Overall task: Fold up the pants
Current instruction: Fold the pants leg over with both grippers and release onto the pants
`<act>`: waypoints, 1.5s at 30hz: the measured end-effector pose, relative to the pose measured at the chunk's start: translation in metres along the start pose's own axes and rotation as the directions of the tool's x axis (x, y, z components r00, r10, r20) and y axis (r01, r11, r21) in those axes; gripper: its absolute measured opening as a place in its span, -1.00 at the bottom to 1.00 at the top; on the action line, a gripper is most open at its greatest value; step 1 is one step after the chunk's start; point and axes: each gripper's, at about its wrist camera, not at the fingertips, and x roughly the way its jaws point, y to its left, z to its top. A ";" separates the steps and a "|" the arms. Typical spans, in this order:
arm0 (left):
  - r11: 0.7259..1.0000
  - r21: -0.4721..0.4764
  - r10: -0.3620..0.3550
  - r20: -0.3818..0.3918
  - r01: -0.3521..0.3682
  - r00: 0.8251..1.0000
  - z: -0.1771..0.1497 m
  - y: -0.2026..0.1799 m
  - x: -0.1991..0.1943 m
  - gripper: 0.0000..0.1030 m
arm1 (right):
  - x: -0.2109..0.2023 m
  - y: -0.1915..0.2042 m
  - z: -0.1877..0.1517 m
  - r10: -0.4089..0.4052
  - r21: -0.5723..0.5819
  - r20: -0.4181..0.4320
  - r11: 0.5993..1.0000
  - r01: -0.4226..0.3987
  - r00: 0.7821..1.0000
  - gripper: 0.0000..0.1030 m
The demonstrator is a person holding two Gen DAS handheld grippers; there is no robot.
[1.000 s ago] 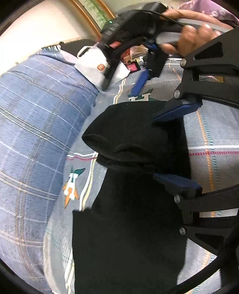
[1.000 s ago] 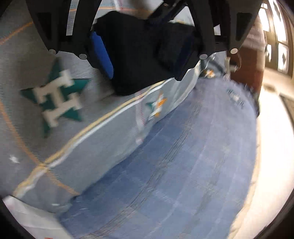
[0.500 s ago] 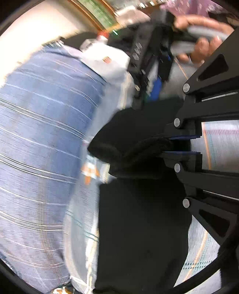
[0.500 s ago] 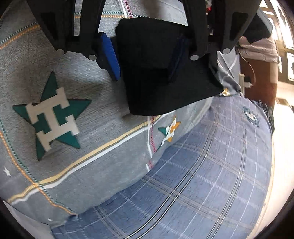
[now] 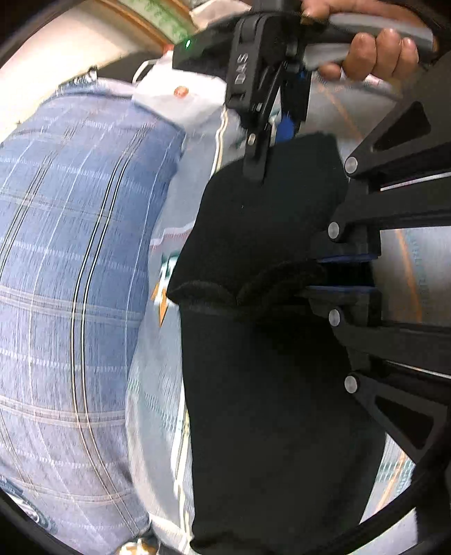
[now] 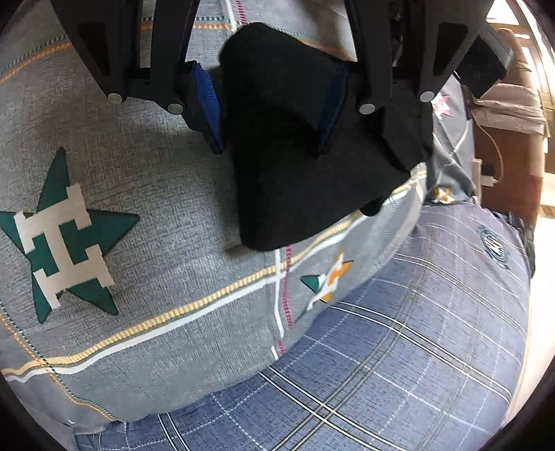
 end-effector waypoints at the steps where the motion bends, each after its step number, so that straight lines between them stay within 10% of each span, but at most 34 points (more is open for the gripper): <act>1: 1.000 -0.016 -0.007 -0.036 0.007 0.999 -0.001 0.005 0.006 -0.80 | 0.004 0.004 0.001 -0.001 -0.003 0.003 1.000 0.001 1.000 0.10; 11: 0.998 -0.052 -0.031 -0.074 0.028 0.997 -0.006 0.016 0.012 -0.79 | 0.011 0.010 -0.003 -0.009 -0.051 -0.012 0.999 0.008 1.000 -0.06; 16: 0.999 -0.029 -0.024 -0.071 0.021 0.997 0.000 0.010 0.014 -0.79 | 0.017 0.022 -0.008 -0.054 -0.111 0.004 0.992 0.054 0.999 -0.51; 21: 0.972 -0.133 -0.205 -0.090 0.192 0.975 -0.001 0.011 0.019 -0.79 | -0.012 0.037 -0.012 -0.060 -0.165 0.085 0.984 0.073 0.995 -0.60; 30: 0.974 -0.116 -0.203 -0.069 0.194 0.977 0.005 0.004 0.000 -0.51 | -0.018 0.035 -0.002 -0.371 -0.224 0.204 0.883 0.412 0.906 -0.61; 36: 0.984 -0.167 -0.077 -0.055 0.067 0.996 0.021 0.033 -0.024 -0.50 | -0.008 0.048 0.000 -0.462 -0.243 0.244 0.822 0.515 0.852 -0.41; 40: 0.959 -0.282 -0.021 0.020 0.026 1.000 0.030 0.082 -0.065 0.02 | -0.032 0.053 -0.008 -0.428 -0.209 0.325 0.837 0.505 0.843 -0.36; 43: 0.947 -0.322 0.030 0.035 -0.018 0.999 0.042 0.110 -0.081 0.07 | -0.054 0.081 -0.025 -0.384 -0.245 0.476 0.806 0.538 0.791 0.50; 45: 0.936 -0.340 0.099 -0.001 -0.093 0.995 0.054 0.129 -0.085 0.06 | -0.059 0.095 -0.039 -0.262 -0.330 0.495 0.825 0.459 0.828 0.52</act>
